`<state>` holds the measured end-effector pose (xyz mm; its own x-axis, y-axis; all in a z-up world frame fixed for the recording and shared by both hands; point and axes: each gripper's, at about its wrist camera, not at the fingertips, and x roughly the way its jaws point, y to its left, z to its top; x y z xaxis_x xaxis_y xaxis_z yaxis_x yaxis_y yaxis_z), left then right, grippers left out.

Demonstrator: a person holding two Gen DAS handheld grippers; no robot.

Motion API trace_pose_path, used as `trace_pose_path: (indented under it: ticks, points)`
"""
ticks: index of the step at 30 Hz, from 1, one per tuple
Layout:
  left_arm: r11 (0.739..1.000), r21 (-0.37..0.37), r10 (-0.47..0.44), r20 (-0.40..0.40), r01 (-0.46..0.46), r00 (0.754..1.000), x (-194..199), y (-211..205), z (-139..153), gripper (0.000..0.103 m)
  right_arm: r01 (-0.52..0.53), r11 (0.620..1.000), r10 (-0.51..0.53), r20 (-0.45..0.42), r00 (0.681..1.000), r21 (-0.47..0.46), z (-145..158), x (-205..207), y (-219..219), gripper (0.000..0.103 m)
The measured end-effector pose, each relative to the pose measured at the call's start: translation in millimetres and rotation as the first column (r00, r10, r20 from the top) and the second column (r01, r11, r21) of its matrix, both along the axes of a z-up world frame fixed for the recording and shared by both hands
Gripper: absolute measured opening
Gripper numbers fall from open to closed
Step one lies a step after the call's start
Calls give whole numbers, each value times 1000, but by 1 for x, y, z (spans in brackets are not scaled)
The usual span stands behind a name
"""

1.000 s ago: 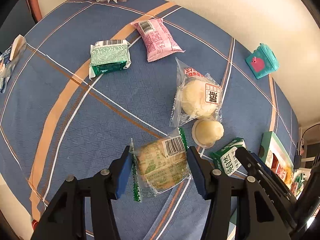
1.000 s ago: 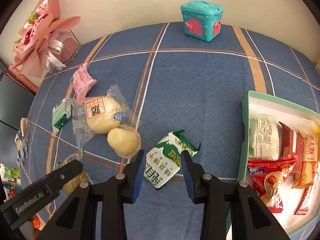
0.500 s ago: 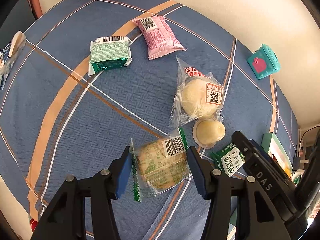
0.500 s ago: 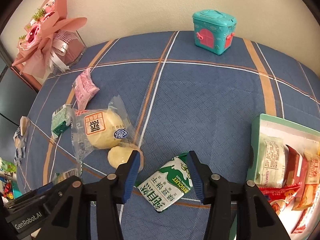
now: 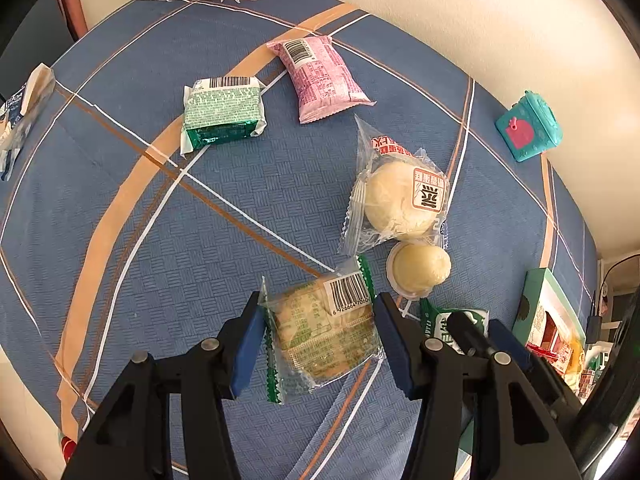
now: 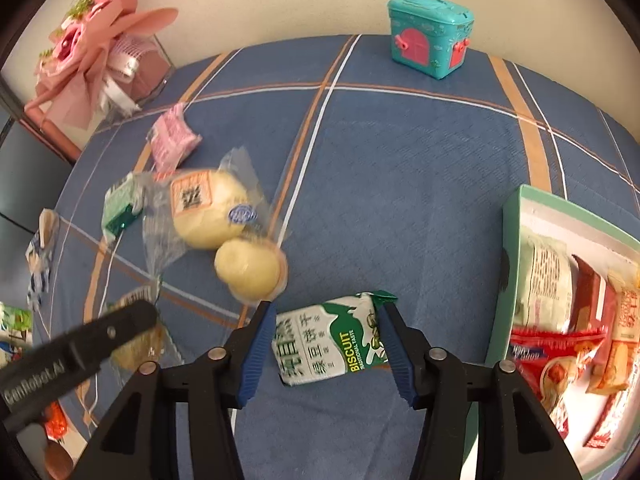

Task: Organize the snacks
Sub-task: 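Grasp the green biscuit packet with the right gripper while the left grasps the wrapped cake, then lift the biscuit packet and wrapped cake and carry both over the tray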

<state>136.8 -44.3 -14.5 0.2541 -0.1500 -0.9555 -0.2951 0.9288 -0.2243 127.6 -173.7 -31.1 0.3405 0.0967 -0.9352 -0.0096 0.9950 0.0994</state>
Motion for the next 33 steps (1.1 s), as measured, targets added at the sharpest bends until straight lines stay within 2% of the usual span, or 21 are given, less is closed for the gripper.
trace_pose_path:
  ticks: [7,13,19,26,33]
  points:
    - [1000,3,-1,-4,1,1000,0,-1,-1,57,-41,998,40,-16,999,-52,-3,-8,18,61]
    - [1000,3,10,-11,-10,1000,0,1,-4,57,-87,987,85,-17,996,-137,-7,-9,34,63]
    - [1000,3,17,-9,-17,1000,0,2,-3,57,-82,986,80,-19,997,-144,-9,-8,35,63]
    - [1000,11,19,-16,-19,1000,1,0,-4,57,-101,975,102,-8,995,-197,-12,-10,45,64]
    - [1000,14,27,-18,-26,999,2,-2,-6,57,-94,976,93,-10,996,-196,-9,-9,45,62]
